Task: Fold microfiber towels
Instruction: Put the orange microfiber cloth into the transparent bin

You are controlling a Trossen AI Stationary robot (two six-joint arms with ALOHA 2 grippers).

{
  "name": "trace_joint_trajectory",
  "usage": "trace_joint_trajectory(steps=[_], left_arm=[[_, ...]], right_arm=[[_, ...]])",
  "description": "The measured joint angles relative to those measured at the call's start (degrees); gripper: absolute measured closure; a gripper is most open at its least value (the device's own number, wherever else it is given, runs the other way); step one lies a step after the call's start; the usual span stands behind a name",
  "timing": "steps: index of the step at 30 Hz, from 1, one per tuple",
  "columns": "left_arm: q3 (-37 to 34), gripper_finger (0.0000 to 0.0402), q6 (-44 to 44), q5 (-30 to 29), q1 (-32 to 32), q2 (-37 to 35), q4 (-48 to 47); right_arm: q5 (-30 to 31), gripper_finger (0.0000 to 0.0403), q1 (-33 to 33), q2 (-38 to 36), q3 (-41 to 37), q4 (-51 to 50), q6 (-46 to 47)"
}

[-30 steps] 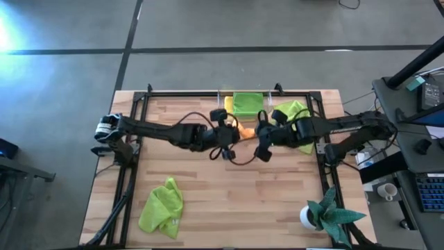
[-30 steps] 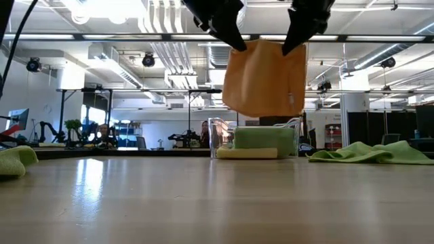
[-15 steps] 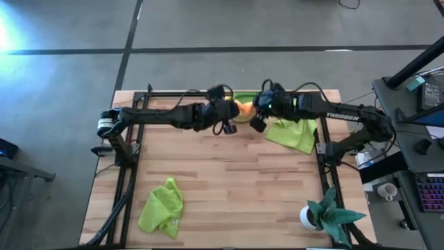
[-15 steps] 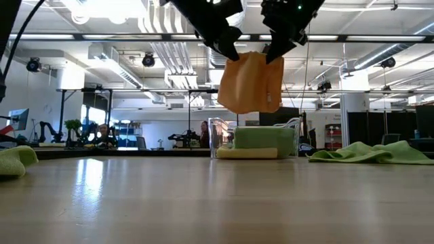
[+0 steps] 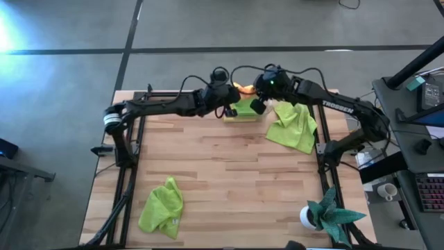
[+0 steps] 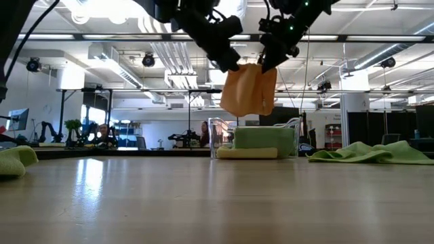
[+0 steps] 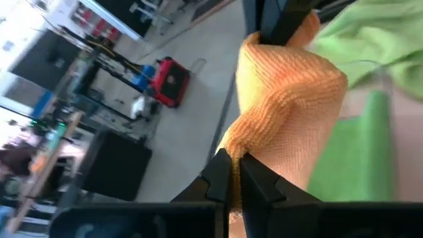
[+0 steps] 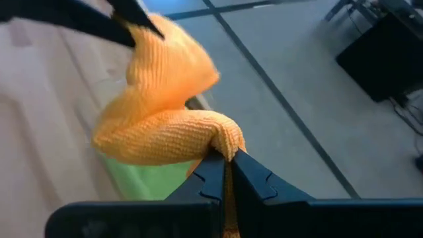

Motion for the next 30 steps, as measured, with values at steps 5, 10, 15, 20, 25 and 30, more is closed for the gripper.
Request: trace_joint_trajectory(steps=[5, 10, 15, 20, 25, 30], left_arm=[[0.0, 0.04, 7.3, 0.1, 2.2, 1.6, 6.2], [0.2, 0.04, 12.9, 1.4, 4.4, 3.1, 11.0], [1.1, 0.04, 15.0, 3.3, 6.3, 4.8, 12.9], [3.5, 0.04, 15.2, 3.6, 8.2, 7.4, 12.6], [6.7, 0.04, 15.3, 5.5, 10.2, 9.9, 12.7], [9.2, 0.04, 15.3, 6.4, 11.7, 12.0, 12.6]], right_arm=[[-0.1, 0.0394, -3.2, 1.2, 0.0, 2.0, -2.9], [-0.2, 0.0394, -5.4, 2.4, 0.0, 5.1, -6.2], [-0.1, 0.0394, -8.0, 3.3, 0.0, 8.6, -8.2], [-1.5, 0.0394, -11.0, 4.4, 0.0, 11.8, -10.7], [-4.4, 0.0394, -13.5, 6.4, 0.2, 13.8, -12.7], [-4.5, 0.0394, -15.1, 9.5, 2.3, 13.6, -18.3]])
